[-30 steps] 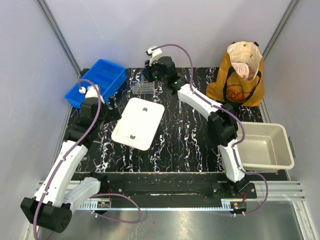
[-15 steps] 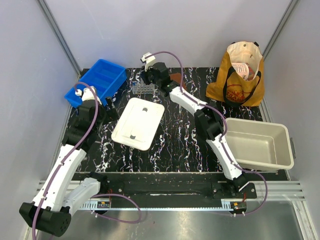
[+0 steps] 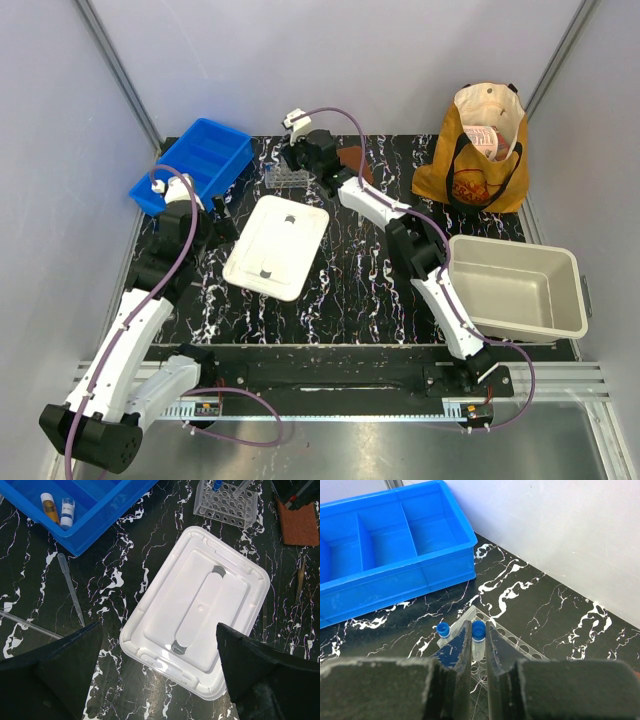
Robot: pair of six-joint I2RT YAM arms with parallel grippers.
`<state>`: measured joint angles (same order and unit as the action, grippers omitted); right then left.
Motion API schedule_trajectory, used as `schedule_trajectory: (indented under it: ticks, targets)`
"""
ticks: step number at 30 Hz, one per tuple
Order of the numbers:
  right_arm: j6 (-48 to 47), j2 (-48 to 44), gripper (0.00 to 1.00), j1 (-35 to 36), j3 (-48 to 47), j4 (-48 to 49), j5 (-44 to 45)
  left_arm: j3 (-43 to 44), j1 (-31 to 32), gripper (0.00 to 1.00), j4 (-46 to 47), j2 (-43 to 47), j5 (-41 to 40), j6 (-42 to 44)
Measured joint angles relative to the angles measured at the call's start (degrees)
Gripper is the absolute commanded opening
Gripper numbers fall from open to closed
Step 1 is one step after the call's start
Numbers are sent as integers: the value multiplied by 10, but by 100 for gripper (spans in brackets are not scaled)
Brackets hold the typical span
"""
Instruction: Organize the chemistry lab equipment
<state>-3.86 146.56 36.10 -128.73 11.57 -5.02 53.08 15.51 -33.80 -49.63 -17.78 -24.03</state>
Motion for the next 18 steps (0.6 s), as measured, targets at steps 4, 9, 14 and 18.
schedule_trajectory:
  ticks: [4, 9, 14, 18]
  targets:
    - [-5, 1, 17, 0, 10, 7, 0, -1, 0, 99, 0, 0, 0, 0]
    - [-13, 5, 17, 0, 13, 10, 0, -1, 0, 99, 0, 0, 0, 0]
    - [-17, 7, 17, 1, 14, 10, 0, -1, 0, 99, 0, 0, 0, 0]
    - [-17, 7, 17, 1, 14, 10, 0, -1, 0, 99, 0, 0, 0, 0]
